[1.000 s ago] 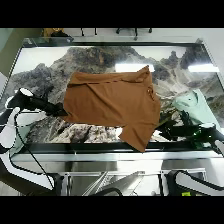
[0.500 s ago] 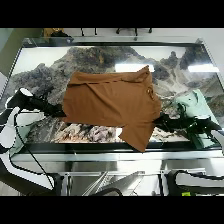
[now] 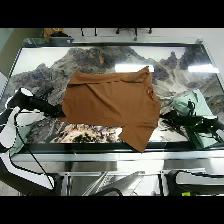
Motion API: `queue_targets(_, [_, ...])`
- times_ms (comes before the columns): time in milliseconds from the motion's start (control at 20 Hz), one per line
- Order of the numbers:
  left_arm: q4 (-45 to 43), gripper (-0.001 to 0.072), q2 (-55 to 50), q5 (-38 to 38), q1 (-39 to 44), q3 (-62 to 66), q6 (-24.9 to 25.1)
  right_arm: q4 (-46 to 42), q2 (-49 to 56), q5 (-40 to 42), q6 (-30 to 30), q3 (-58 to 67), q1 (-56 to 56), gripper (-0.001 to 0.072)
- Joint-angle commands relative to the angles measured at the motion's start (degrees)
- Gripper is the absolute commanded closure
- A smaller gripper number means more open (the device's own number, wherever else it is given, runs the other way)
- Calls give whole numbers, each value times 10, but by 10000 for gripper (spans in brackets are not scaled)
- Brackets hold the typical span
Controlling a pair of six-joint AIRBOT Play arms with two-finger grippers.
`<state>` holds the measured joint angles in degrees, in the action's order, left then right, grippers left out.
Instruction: Fold the shirts.
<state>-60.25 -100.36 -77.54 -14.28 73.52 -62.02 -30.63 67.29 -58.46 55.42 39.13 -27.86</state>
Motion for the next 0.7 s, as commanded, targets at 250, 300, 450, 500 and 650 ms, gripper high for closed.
queue_targets(250, [21,692,24,1,0,1,1,-3,42,-35,-25,39,107,488])
queue_targets(300, [33,692,37,2,-1,1,4,-2,35,-71,-25,62,107,614])
queue_targets(450, [95,692,97,1,-1,2,9,-2,-28,-139,-11,140,107,688])
queue_targets(500, [128,692,122,-7,0,9,12,-2,-60,-155,-3,176,107,688])
queue_targets(650, [271,692,202,-63,0,83,26,-2,-161,-175,5,307,105,689])
